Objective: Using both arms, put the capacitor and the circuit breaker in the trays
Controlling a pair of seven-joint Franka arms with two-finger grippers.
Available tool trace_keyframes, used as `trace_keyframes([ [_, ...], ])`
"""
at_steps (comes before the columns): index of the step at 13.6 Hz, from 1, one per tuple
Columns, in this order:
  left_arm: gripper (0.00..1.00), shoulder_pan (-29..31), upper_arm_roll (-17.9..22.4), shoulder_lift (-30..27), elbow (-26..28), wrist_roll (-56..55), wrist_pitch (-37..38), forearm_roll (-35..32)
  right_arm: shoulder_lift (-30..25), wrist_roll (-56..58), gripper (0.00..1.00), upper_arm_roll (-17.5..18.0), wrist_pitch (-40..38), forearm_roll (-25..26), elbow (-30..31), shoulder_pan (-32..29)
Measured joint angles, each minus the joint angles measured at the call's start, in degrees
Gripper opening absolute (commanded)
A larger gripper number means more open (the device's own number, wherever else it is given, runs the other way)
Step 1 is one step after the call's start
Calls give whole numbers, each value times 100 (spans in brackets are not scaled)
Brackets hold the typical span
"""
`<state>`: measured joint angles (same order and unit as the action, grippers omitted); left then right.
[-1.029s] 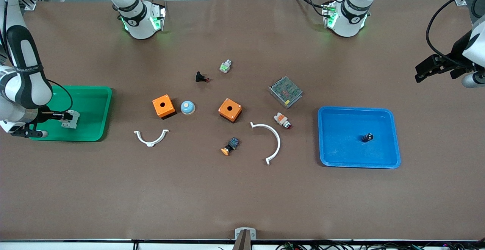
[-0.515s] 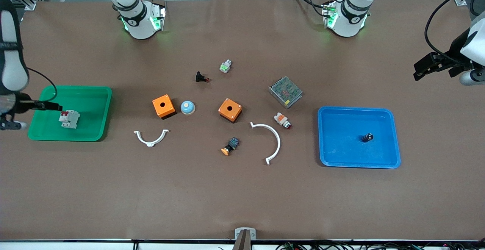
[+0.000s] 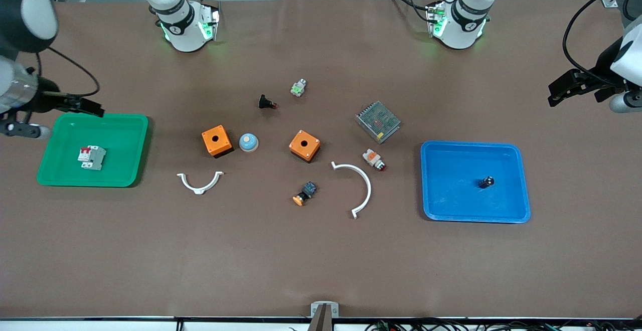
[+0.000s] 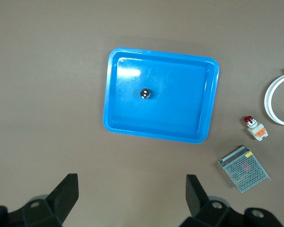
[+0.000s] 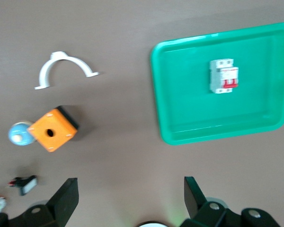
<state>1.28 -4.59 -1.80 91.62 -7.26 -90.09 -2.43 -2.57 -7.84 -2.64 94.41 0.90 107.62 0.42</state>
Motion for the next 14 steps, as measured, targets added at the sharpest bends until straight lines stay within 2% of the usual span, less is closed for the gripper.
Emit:
trace_keyframes([
  [2,100,-1,-1,-3,0,0,0,0,-90,-426,99,8,-7,0,-37,445],
  [4,100,-4,-5,-4,0,0,0,0,-110,-513,99,7,-103,1,-268,601],
  [8,100,-38,-85,-10,-1,2,0,0,-119,-418,100,-122,-235,3,-742,575],
  [14,100,-41,-127,-97,-1,2,4,1,-119,481,100,-241,-370,7,-773,-4],
])
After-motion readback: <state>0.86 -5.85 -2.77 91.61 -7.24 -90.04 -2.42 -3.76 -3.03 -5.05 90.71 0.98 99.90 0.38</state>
